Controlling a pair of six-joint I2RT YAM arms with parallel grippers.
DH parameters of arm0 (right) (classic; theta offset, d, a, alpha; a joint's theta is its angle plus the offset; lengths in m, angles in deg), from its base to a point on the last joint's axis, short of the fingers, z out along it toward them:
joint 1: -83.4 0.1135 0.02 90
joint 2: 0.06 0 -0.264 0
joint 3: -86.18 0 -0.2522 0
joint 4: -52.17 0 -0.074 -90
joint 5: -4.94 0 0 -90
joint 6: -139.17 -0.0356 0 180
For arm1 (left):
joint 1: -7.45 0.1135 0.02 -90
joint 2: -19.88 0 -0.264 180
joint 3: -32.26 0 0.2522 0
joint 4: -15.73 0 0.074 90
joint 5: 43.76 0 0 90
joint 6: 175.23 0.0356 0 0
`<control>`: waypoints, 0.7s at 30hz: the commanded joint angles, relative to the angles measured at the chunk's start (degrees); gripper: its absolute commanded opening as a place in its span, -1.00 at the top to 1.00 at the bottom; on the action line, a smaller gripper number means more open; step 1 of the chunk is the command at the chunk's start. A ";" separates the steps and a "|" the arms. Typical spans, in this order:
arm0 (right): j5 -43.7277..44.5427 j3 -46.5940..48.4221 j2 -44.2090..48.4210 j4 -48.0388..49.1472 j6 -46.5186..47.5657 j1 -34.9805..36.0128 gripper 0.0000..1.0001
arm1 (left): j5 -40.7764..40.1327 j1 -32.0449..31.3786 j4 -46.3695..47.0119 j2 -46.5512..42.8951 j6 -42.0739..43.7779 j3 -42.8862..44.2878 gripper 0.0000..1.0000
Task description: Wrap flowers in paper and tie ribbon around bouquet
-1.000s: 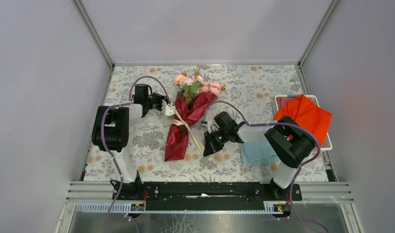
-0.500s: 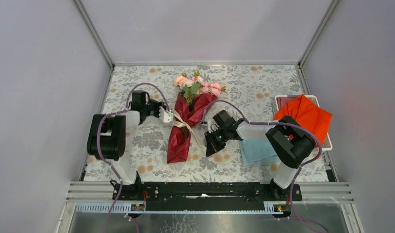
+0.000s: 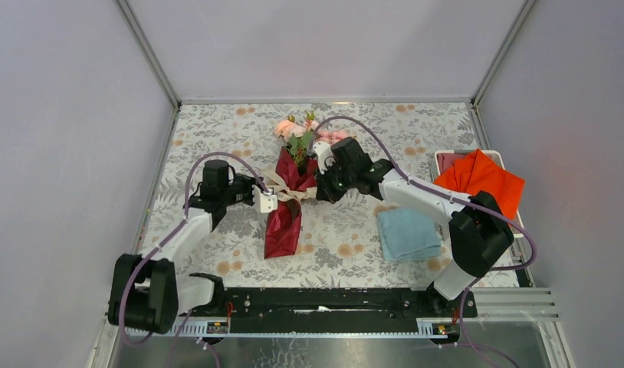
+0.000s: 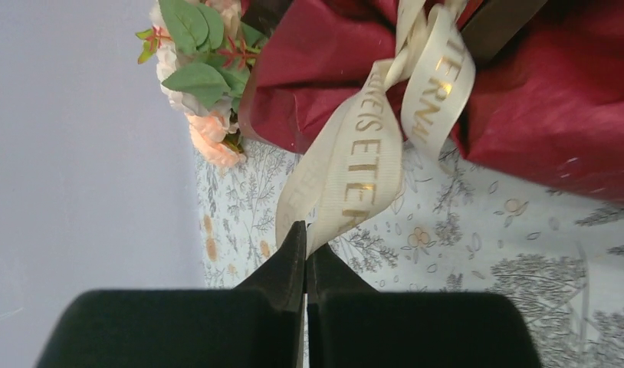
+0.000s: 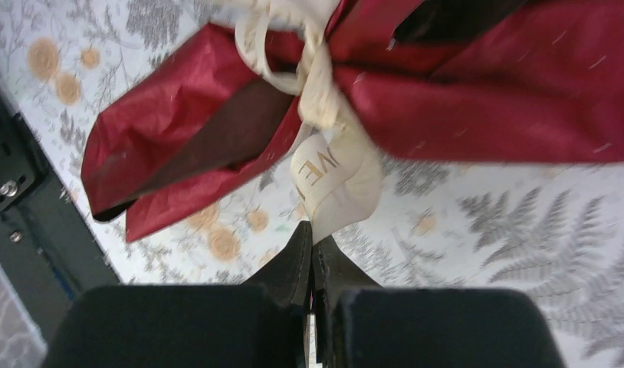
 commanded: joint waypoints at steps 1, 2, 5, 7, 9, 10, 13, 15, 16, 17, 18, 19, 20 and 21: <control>5.85 8.20 -1.03 0.44 5.77 -0.55 1.00 | -0.30 -1.25 -9.22 -4.75 -6.09 -0.96 1.00; 6.15 9.84 -2.12 -0.03 6.20 -0.82 1.00 | -0.74 -1.26 -10.23 -5.46 -6.01 -1.55 1.00; 6.79 12.66 -3.86 -0.99 6.53 -2.33 1.00 | -2.28 -1.26 -13.84 -7.84 -5.48 -2.52 1.00; 6.57 13.00 -3.93 0.57 5.56 -4.02 1.00 | -3.83 -1.26 -16.20 -9.39 -5.39 -3.10 1.00; 6.42 13.49 -3.99 2.18 4.04 -6.24 1.00 | -6.38 -1.26 -17.81 -10.58 -5.06 -4.73 1.00; 6.63 13.58 -4.21 3.06 3.54 -7.21 1.00 | -8.05 -1.26 -17.61 -10.86 -4.83 -5.97 1.00; 9.39 13.60 -6.64 4.35 3.23 -10.78 1.00 | -12.85 -1.03 -15.69 -10.89 -3.82 -9.95 1.00; 9.67 14.19 -8.83 2.95 3.74 -12.67 1.00 | -14.08 -0.36 -13.87 -11.15 -2.98 -12.38 1.00; 9.89 14.03 -9.46 2.62 4.41 -13.04 1.00 | -14.39 0.15 -13.08 -11.24 -2.42 -13.37 1.00; 10.46 13.64 -9.86 2.58 4.99 -13.29 1.00 | -14.61 0.67 -12.45 -11.19 -1.46 -14.25 1.00; 11.00 13.27 -10.23 2.37 5.41 -13.61 1.00 | -14.77 1.39 -11.67 -11.01 -0.92 -15.02 1.00; 11.58 13.04 -10.69 2.17 5.63 -14.15 1.00 | -14.81 2.22 -10.89 -10.67 -0.33 -15.69 1.00; 11.94 12.89 -11.04 1.92 5.71 -14.88 1.00 | -14.78 3.08 -10.02 -10.31 0.50 -16.31 1.00; 12.11 12.50 -11.21 2.09 5.59 -15.61 1.00 | -14.64 3.92 -9.14 -9.96 1.38 -16.94 1.00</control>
